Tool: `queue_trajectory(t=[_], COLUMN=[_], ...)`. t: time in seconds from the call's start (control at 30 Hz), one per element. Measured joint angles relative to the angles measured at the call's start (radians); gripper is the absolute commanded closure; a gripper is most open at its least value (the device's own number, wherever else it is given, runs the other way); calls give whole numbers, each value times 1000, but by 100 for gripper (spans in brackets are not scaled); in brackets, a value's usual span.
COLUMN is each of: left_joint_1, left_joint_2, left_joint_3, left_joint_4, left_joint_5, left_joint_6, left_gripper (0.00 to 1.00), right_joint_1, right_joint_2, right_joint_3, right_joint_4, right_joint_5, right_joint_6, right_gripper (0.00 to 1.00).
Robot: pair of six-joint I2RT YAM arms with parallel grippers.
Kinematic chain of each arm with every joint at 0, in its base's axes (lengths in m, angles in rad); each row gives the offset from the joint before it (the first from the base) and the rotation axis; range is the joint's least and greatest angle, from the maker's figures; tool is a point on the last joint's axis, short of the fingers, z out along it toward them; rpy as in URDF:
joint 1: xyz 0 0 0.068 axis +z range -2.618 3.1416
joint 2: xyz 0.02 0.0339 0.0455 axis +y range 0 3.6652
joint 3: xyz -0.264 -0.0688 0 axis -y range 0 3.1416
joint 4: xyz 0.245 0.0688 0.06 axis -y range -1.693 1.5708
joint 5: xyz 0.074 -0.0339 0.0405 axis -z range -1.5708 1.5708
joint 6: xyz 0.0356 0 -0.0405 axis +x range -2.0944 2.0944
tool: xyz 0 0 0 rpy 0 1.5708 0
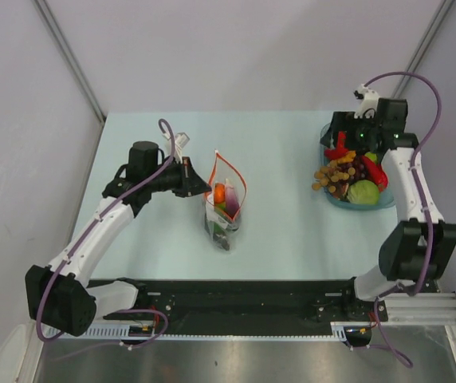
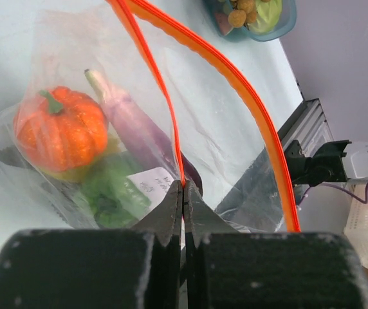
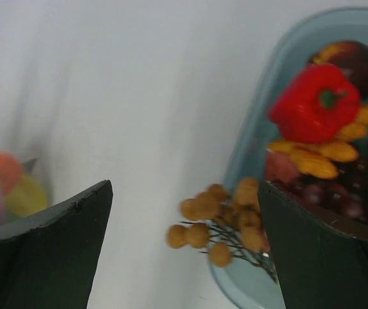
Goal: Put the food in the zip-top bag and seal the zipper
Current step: Pick up the fake fruit from the bin.
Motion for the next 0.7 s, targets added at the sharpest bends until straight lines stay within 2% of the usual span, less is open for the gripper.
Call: queue_trajectory(t=[0.2,0.47,0.7], left_joint_1=[0,0,0], left_joint_2=[38,68,90], left_joint_3=[0,6,8], left_joint_4=[0,-2,-4], left_joint_5=[-1,0,0], left_joint_6=[7,14,16], left_gripper=[100,100,100], right_joint_1=[-167,-382,-408], right_joint_2=[229,352,420], right_joint_3=[170,427,471], right_joint_4=[-92,-272,-385], right_joint_5=[2,-13,75], right_joint_6=[-57,-220,-313], right_gripper=[0,0,0])
